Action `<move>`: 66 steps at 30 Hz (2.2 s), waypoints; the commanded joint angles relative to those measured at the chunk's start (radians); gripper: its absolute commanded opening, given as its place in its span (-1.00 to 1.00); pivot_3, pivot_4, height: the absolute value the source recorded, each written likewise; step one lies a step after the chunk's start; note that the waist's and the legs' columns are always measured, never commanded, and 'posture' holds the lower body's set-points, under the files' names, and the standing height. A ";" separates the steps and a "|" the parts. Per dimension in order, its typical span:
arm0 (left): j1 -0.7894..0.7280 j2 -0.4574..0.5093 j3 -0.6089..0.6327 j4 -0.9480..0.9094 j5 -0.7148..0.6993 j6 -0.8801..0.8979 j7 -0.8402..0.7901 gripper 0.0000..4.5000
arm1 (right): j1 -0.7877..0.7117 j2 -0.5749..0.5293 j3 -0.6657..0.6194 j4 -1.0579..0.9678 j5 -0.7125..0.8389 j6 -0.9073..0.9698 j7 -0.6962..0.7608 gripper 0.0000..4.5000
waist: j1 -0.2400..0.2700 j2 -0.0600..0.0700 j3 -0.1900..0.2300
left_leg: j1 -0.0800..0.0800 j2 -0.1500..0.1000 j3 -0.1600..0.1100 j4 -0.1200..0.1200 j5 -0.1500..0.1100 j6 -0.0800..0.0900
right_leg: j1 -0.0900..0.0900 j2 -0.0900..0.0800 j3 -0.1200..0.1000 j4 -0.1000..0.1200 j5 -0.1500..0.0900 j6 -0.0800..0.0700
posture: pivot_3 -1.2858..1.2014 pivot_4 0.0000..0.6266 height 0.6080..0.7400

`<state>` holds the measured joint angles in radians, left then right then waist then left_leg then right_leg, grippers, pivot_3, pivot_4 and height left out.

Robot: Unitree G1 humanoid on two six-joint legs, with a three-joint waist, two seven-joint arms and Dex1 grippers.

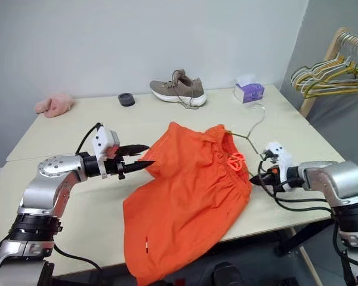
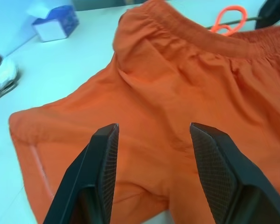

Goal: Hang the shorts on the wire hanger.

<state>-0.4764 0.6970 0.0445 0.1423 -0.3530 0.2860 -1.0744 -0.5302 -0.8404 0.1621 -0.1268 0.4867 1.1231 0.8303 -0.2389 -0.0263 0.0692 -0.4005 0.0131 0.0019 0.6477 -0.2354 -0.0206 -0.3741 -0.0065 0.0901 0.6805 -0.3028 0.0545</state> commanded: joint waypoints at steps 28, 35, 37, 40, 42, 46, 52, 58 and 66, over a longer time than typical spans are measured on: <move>-0.217 0.004 -0.197 0.208 0.183 -0.312 -0.281 1.00 | -0.057 -0.037 0.230 -0.312 -0.449 -0.511 0.140 -1.00 | -0.014 0.000 0.000 | 0.001 -0.001 0.000 0.001 0.000 0.000 | 0.001 -0.001 0.000 0.001 0.001 -0.001 | -0.16 -0.97 1.00; -0.204 -0.032 -0.208 0.195 0.191 -0.305 -0.294 1.00 | -0.085 -0.009 0.236 -0.333 -0.460 -0.509 0.165 -1.00 | -0.017 0.000 -0.001 | 0.001 -0.001 -0.001 0.002 0.000 0.000 | 0.000 -0.001 0.000 0.001 0.003 -0.004 | -0.17 -0.97 1.00; -0.199 -0.035 -0.205 0.183 0.184 -0.293 -0.298 0.82 | -0.088 -0.008 0.238 -0.333 -0.469 -0.514 0.174 -1.00 | -0.017 0.000 -0.001 | 0.001 -0.001 -0.001 0.002 0.000 0.000 | 0.000 -0.001 0.000 0.001 0.003 -0.005 | -0.17 -0.97 1.00; -0.196 -0.038 -0.202 0.174 0.178 -0.281 -0.298 0.48 | -0.088 -0.005 0.238 -0.332 -0.479 -0.518 0.183 -1.00 | -0.017 0.000 -0.001 | 0.001 -0.001 -0.001 0.002 0.000 0.000 | 0.001 -0.001 -0.001 0.002 0.003 -0.005 | -0.17 -0.97 1.00; -0.191 -0.039 -0.201 0.159 0.174 -0.268 -0.298 0.20 | -0.088 -0.008 0.248 -0.331 -0.495 -0.531 0.190 -1.00 | -0.018 0.000 -0.001 | 0.001 -0.001 -0.001 0.002 0.000 0.000 | 0.001 -0.001 -0.001 0.002 0.003 -0.005 | -0.16 -0.99 1.00; -0.178 -0.038 -0.199 0.123 0.170 -0.246 -0.297 -0.35 | -0.080 -0.012 0.264 -0.327 -0.526 -0.548 0.202 -1.00 | -0.019 0.000 -0.001 | 0.001 -0.001 -0.001 0.002 0.000 0.000 | 0.001 -0.001 0.000 0.002 0.003 -0.005 | -0.16 -0.99 1.00; -0.155 -0.043 -0.200 0.071 0.166 -0.207 -0.303 -0.99 | -0.083 0.007 0.284 -0.312 -0.570 -0.588 0.216 -1.00 | -0.022 0.000 -0.001 | 0.001 -0.001 -0.001 0.003 0.000 0.000 | 0.001 -0.001 -0.001 0.002 0.003 -0.005 | -0.16 -0.99 1.00; -0.139 -0.036 -0.198 0.055 0.168 -0.185 -0.311 -0.99 | -0.073 0.006 0.282 -0.283 -0.608 -0.684 0.233 -1.00 | -0.024 0.000 -0.001 | 0.001 -0.001 -0.001 0.004 0.000 0.000 | 0.001 -0.001 -0.001 0.003 0.003 -0.005 | -0.16 -0.98 1.00; -0.107 -0.001 -0.185 0.072 0.191 -0.174 -0.286 -1.00 | 0.056 -0.136 0.126 -0.204 -0.596 -0.691 0.240 0.10 | -0.017 0.000 -0.001 | 0.000 -0.002 -0.001 0.004 0.000 0.000 | 0.002 -0.002 -0.001 0.002 0.003 -0.005 | -0.17 -0.94 1.00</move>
<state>-0.5760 0.6874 -0.1651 0.2369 -0.1548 0.1075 -1.3779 -0.4756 -0.9651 0.3402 -0.3147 -0.1268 0.4170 1.0618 -0.2563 -0.0263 0.0677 -0.4000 0.0116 0.0009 0.6520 -0.2354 -0.0205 -0.3723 -0.0087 0.0892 0.6827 -0.2999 0.0495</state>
